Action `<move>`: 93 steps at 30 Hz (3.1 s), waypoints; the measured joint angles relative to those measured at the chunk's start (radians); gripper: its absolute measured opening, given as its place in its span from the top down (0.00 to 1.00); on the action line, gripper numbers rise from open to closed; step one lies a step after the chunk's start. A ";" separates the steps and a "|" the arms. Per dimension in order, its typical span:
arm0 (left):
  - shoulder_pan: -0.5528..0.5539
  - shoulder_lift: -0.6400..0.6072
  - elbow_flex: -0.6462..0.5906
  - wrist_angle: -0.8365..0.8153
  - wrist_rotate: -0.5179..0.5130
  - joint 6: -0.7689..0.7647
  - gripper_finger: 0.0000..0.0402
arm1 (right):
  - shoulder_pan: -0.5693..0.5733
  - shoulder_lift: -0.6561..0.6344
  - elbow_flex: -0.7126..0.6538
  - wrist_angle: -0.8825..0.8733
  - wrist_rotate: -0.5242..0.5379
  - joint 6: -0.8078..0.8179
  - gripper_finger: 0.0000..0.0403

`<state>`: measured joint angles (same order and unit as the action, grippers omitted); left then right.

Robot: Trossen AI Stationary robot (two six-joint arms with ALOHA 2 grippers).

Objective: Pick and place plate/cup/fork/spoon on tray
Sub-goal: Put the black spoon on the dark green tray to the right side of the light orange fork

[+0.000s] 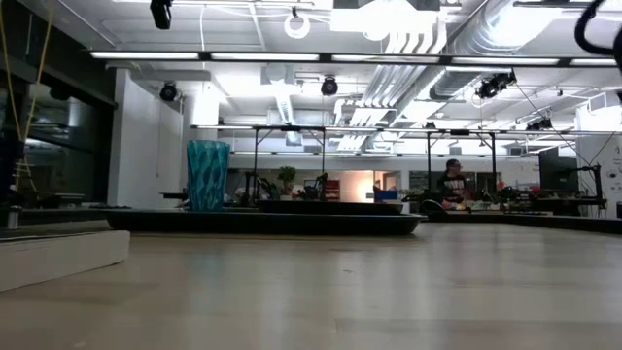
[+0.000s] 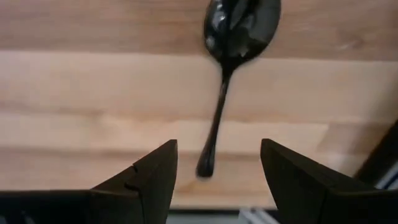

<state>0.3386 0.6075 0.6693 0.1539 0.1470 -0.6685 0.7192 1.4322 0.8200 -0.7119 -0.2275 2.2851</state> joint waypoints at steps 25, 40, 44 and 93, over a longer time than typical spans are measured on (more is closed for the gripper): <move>0.000 0.000 0.000 0.000 0.000 -0.009 0.49 | -0.036 0.240 0.006 0.014 0.049 -0.008 0.95; 0.000 0.000 0.000 0.002 -0.007 -0.008 0.49 | -0.126 -0.041 0.039 -0.022 0.272 -0.447 1.00; 0.002 0.000 0.000 0.002 -0.008 -0.001 0.49 | -0.207 -0.145 0.042 0.000 0.277 -0.567 1.00; 0.002 0.000 -0.001 0.184 -0.137 0.000 0.49 | -0.922 1.064 1.247 0.336 0.201 -1.109 1.00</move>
<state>0.3405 0.6075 0.6685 0.3383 0.0102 -0.6689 -0.2032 2.4964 2.0670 -0.3759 -0.0265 1.1761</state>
